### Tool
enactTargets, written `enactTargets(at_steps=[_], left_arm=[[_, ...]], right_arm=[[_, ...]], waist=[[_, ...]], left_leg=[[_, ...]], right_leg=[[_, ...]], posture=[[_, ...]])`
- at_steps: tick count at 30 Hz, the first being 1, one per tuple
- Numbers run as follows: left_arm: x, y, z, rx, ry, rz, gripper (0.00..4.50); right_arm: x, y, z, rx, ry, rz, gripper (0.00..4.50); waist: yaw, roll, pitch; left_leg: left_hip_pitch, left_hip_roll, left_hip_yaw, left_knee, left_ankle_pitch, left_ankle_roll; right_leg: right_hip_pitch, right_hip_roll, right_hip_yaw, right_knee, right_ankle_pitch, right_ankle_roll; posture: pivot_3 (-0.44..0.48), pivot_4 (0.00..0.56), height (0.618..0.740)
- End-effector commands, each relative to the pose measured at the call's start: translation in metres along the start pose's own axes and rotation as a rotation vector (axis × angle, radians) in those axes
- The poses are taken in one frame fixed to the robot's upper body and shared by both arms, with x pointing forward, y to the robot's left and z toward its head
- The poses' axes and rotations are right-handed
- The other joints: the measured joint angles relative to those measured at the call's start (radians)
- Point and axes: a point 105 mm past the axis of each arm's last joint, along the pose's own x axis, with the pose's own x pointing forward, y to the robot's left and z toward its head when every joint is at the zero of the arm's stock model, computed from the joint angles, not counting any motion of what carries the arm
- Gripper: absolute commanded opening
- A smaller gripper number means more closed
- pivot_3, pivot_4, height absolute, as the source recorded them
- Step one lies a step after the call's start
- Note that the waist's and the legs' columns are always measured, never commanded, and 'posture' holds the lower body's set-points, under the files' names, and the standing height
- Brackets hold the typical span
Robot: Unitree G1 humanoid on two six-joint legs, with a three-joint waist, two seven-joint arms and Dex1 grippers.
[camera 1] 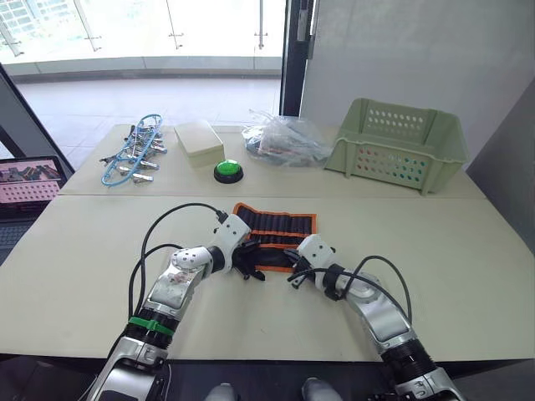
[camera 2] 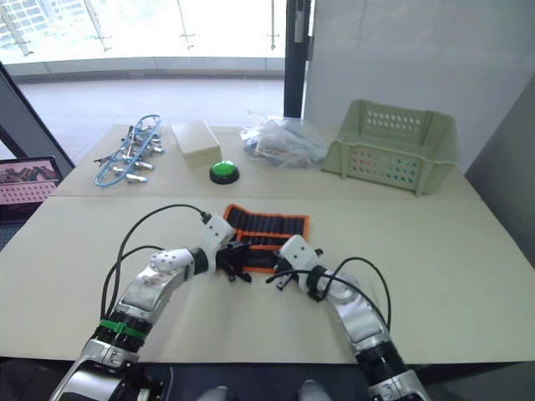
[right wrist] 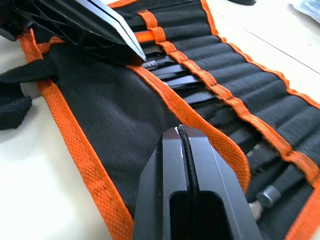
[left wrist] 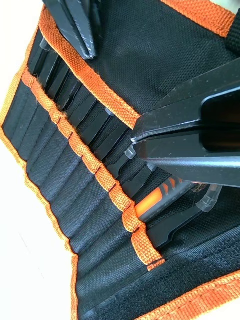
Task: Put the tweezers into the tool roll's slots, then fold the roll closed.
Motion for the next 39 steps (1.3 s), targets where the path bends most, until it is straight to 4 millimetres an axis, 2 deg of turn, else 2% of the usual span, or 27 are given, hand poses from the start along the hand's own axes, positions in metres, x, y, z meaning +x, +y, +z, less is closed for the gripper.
enactTargets(at_steps=[1, 7, 9, 11, 13, 15, 17, 20, 21, 23, 27, 29, 33, 36, 37, 39], left_arm=[[-0.007, 0.016, -0.021, -0.017, 0.065, 0.063, 0.04], [-0.01, 0.019, -0.01, 0.014, 0.002, 0.059, 0.04], [-0.012, 0.017, 0.006, 0.023, -0.067, 0.049, 0.04], [-0.019, 0.018, 0.03, 0.033, -0.165, 0.041, 0.04], [-0.033, 0.023, 0.051, 0.028, -0.242, 0.046, 0.04], [-0.052, 0.031, 0.061, 0.004, -0.272, 0.062, 0.04], [-0.071, 0.038, 0.058, 0.002, -0.252, 0.087, 0.04], [-0.112, 0.052, 0.04, 0.001, -0.186, 0.148, 0.04], [-0.126, 0.057, 0.033, -0.005, -0.166, 0.172, 0.57], [-0.153, 0.065, 0.016, -0.001, -0.105, 0.22, 1.17], [-0.195, 0.074, -0.006, 0.03, -0.034, 0.291, 2.48], [-0.218, 0.075, -0.017, 0.001, -0.007, 0.327, 3.17], [-0.248, 0.08, -0.028, -0.01, 0.022, 0.389, 4.44], [-0.262, 0.081, -0.036, -0.024, 0.028, 0.42, 4.5], [-0.266, 0.08, -0.039, -0.034, 0.034, 0.425, 4.5], [-0.267, 0.079, -0.043, -0.049, 0.036, 0.426, 4.5]], right_arm=[[-0.016, -0.019, -0.019, 0.031, 0.066, -0.063, 0.0], [-0.018, -0.023, -0.014, 0.029, 0.038, -0.062, 0.0], [-0.022, -0.027, 0.001, 0.039, -0.037, -0.063, 0.0], [-0.03, -0.032, 0.023, 0.082, -0.152, -0.068, 0.0], [-0.04, -0.038, 0.035, 0.116, -0.219, -0.062, 0.0], [-0.05, -0.048, 0.038, 0.158, -0.252, -0.062, 0.0], [-0.06, -0.056, 0.033, 0.198, -0.255, -0.058, 0.0], [-0.077, -0.073, 0.018, 0.226, -0.22, -0.083, 0.0], [-0.083, -0.079, 0.012, 0.236, -0.199, -0.1, 0.0], [-0.093, -0.088, 0.001, 0.255, -0.142, -0.11, 0.0], [-0.111, -0.102, -0.014, 0.297, -0.101, -0.141, 1.15], [-0.122, -0.109, -0.027, 0.323, -0.08, -0.172, 1.87], [-0.132, -0.117, -0.042, 0.333, -0.047, -0.205, 3.18], [-0.138, -0.123, -0.051, 0.362, -0.042, -0.237, 4.22], [-0.139, -0.124, -0.053, 0.367, -0.038, -0.241, 4.44], [-0.142, -0.126, -0.056, 0.379, -0.038, -0.245, 4.44]], waist=[[0.0, 0.0, 0.0], [-0.005, -0.001, -0.001], [-0.005, -0.001, -0.001], [-0.004, -0.001, 0.0], [-0.005, -0.001, 0.0], [-0.006, -0.001, 0.0], [-0.008, -0.001, 0.0], [-0.015, 0.0, 0.0], [-0.014, 0.0, 0.001], [-0.013, 0.0, 0.001], [-0.003, 0.0, 0.002], [0.0, 0.0, 0.002], [0.0, 0.001, 0.002], [-0.003, 0.001, 0.002], [-0.004, 0.001, 0.002], [-0.006, 0.001, 0.002]], left_leg=[[0.0, 0.0, 0.0, 0.0, 0.0, 0.0], [0.001, 0.0, 0.0, 0.0, 0.001, 0.0], [0.0, 0.0, 0.0, 0.0, 0.001, 0.0], [-0.001, 0.0, 0.0, 0.0, 0.001, 0.0], [-0.007, 0.0, -0.001, 0.0, 0.001, 0.0], [-0.011, 0.0, -0.001, 0.0, 0.001, 0.0], [-0.014, 0.0, 0.0, 0.0, 0.001, 0.0], [-0.012, 0.001, 0.001, -0.002, 0.0, 0.001], [-0.012, 0.001, 0.001, -0.002, 0.0, 0.001], [-0.012, 0.001, 0.002, -0.002, 0.0, 0.001], [-0.013, 0.002, 0.003, -0.002, 0.0, 0.001], [-0.012, 0.002, 0.003, -0.002, 0.0, 0.001], [-0.012, 0.002, 0.004, -0.002, 0.0, 0.001], [-0.012, 0.002, 0.004, -0.002, 0.0, 0.001], [-0.012, 0.002, 0.004, -0.002, 0.0, 0.001], [-0.012, 0.003, 0.004, -0.002, 0.0, 0.001]], right_leg=[[0.0, 0.0, 0.0, 0.0, 0.0, 0.0], [0.0, 0.0, 0.0, 0.001, 0.0, 0.0], [0.0, 0.0, 0.0, 0.0, 0.0, 0.0], [-0.002, 0.0, 0.0, 0.0, 0.0, 0.0], [-0.007, 0.0, 0.0, 0.001, 0.0, 0.0], [-0.012, 0.0, 0.0, 0.001, 0.0, 0.0], [-0.016, 0.0, 0.0, 0.002, 0.0, 0.0], [-0.016, 0.0, 0.001, 0.002, 0.0, 0.0], [-0.017, 0.0, 0.001, 0.002, 0.0, 0.0], [-0.017, 0.0, 0.0, 0.001, 0.0, 0.0], [-0.017, 0.0, 0.0, 0.0, 0.0, -0.001], [-0.016, 0.0, 0.0, 0.0, 0.0, -0.001], [-0.015, 0.0, 0.0, -0.001, 0.0, -0.001], [-0.015, 0.0, 0.0, 0.0, 0.0, -0.001], [-0.015, 0.0, 0.0, 0.0, 0.0, -0.001], [-0.015, 0.0, 0.0, 0.0, 0.0, -0.001]], posture=[[0.0, 0.15, 0.74], [0.0, 0.15, 0.74], [0.0, 0.15, 0.74], [0.0, 0.15, 0.74], [0.0, 0.15, 0.74], [0.0, 0.15, 0.74], [0.0, 0.15, 0.74], [0.0, 0.15, 0.74], [0.0, 0.15, 0.74], [0.0, 0.15, 0.74], [0.0, 0.15, 0.74], [0.0, 0.15, 0.74], [0.0, 0.15, 0.74], [0.0, 0.15, 0.74], [0.0, 0.15, 0.74], [0.0, 0.15, 0.74]])
